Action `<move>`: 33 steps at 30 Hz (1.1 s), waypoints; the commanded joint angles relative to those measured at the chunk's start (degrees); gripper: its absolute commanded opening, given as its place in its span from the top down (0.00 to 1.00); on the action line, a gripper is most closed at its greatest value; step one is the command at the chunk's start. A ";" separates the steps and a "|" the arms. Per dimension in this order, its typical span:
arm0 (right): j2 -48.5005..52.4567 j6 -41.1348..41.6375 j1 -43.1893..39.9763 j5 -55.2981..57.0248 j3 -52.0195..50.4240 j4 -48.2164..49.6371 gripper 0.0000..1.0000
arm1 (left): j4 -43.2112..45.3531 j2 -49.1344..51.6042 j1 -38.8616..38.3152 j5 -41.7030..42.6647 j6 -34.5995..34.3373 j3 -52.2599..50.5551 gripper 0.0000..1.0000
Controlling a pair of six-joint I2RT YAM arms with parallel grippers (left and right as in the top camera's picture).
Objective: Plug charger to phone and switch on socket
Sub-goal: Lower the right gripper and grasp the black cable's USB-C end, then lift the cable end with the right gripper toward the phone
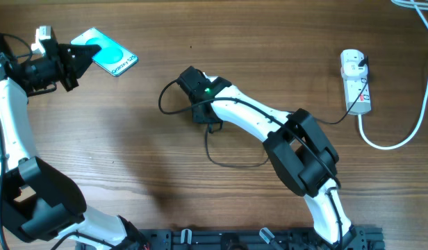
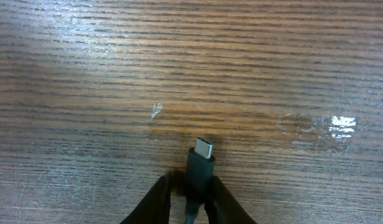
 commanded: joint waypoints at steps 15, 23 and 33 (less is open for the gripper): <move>-15.34 -16.46 -9.62 -37.59 -0.20 6.36 0.96 | -0.04 -1.07 -0.52 2.21 1.46 0.48 0.96; -31.28 -23.26 -15.56 -49.92 -0.31 0.26 0.96 | -0.02 -1.07 -3.96 2.21 3.74 0.48 0.96; -47.95 -23.52 -22.08 -60.63 -18.01 4.61 0.95 | 0.24 -1.07 -12.70 4.83 12.83 0.48 0.96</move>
